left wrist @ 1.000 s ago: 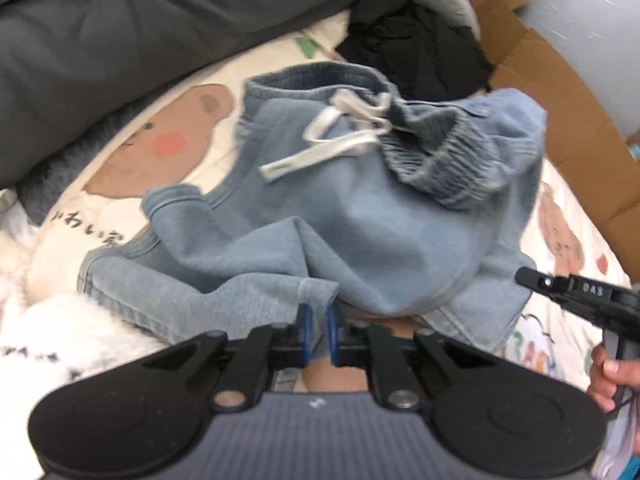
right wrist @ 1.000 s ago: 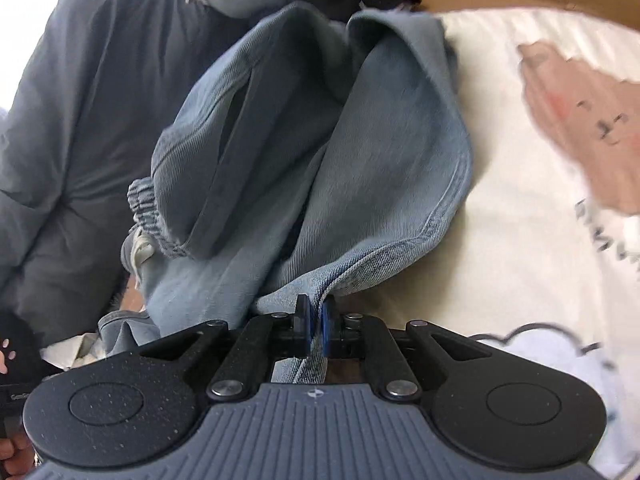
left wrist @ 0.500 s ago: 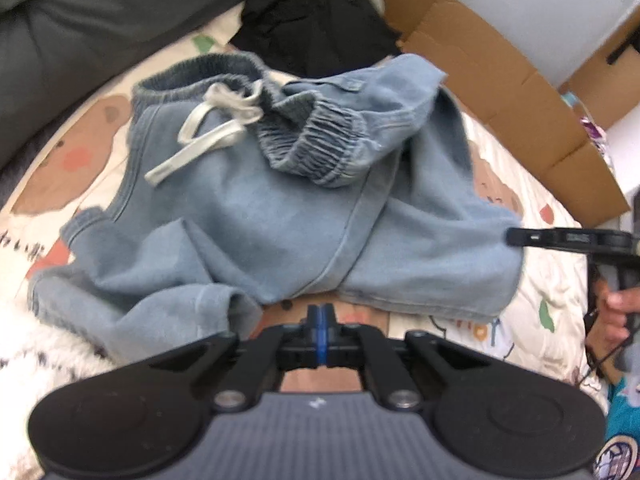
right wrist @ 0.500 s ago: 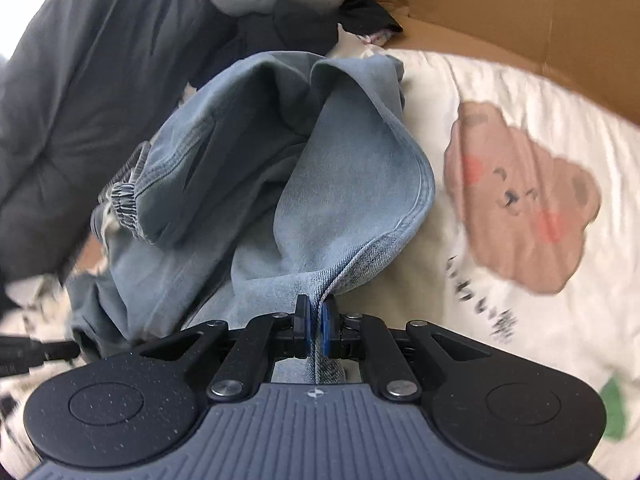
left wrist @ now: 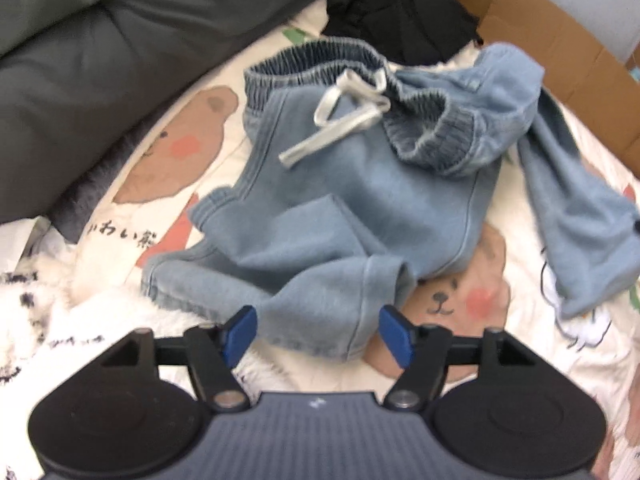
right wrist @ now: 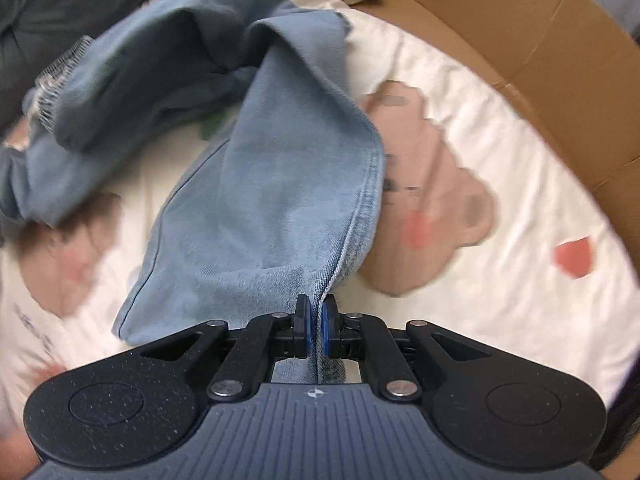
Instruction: Fold clothes
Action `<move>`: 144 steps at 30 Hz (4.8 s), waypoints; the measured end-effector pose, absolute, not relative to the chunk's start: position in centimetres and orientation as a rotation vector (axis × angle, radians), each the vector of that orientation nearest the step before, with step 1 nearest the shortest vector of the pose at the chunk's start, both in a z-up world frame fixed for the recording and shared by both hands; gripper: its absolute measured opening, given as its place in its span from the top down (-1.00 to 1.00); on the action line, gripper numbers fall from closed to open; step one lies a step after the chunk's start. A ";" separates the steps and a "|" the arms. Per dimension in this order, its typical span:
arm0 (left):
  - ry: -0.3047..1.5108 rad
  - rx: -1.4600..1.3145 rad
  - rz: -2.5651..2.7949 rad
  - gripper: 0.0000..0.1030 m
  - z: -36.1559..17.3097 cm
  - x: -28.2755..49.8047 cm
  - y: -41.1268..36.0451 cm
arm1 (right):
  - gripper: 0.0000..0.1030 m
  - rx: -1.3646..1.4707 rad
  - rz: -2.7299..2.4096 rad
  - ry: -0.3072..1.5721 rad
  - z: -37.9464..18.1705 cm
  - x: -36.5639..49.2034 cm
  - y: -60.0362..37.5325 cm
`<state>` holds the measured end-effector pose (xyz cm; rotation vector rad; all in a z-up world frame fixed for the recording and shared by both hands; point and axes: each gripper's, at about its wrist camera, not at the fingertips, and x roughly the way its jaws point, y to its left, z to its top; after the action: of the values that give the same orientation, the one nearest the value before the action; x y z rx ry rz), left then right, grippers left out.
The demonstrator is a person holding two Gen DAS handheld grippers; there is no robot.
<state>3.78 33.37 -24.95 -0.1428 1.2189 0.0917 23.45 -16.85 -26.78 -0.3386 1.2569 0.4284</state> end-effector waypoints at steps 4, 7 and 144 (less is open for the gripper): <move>1.204 -0.167 0.059 -0.55 -26.6 3.7 32.6 | 0.94 -0.396 0.403 1.254 -26.4 24.2 -18.7; 1.189 -0.143 0.078 -0.56 -28.3 3.6 31.8 | 0.95 -0.434 0.383 1.252 -26.1 24.6 -20.0; 1.019 -0.324 0.131 -0.50 -14.4 11.7 34.5 | 0.10 0.025 0.467 0.983 -8.6 20.1 -10.2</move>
<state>11.75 34.52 -14.42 -0.3241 1.0187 0.1312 20.13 -10.21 -8.55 0.0248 0.9826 0.4668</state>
